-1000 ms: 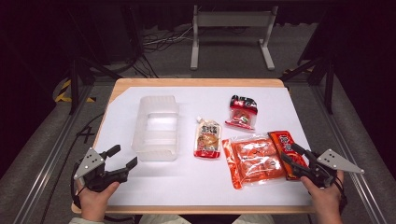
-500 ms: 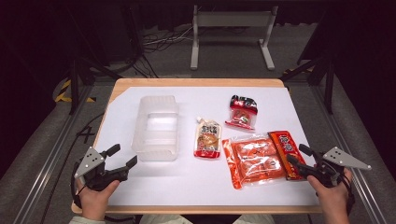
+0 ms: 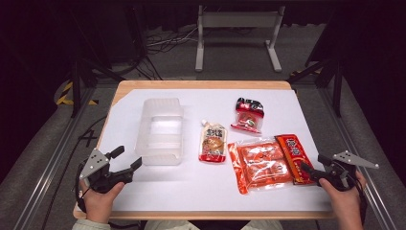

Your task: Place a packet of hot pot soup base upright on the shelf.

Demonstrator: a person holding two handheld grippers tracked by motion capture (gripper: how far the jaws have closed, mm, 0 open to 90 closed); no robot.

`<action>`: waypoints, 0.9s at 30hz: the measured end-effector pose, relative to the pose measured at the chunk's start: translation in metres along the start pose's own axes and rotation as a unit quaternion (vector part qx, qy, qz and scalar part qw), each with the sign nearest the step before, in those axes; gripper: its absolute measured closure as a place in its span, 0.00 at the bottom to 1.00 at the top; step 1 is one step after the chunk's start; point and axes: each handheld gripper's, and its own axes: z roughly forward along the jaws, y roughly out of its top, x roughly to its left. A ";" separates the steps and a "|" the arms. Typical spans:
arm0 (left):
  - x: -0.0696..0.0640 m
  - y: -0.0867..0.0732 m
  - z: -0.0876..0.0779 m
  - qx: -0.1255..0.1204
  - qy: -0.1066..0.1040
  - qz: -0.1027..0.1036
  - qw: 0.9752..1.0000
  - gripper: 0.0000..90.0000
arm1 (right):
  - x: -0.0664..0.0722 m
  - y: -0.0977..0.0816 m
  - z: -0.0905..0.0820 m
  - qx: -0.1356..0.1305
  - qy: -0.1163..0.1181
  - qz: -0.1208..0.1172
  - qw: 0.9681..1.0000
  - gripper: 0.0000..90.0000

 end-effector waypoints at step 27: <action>0.002 -0.003 0.005 0.024 0.002 -0.006 1.000 0.22 | -0.006 -0.008 0.010 0.051 0.009 0.076 0.996 0.31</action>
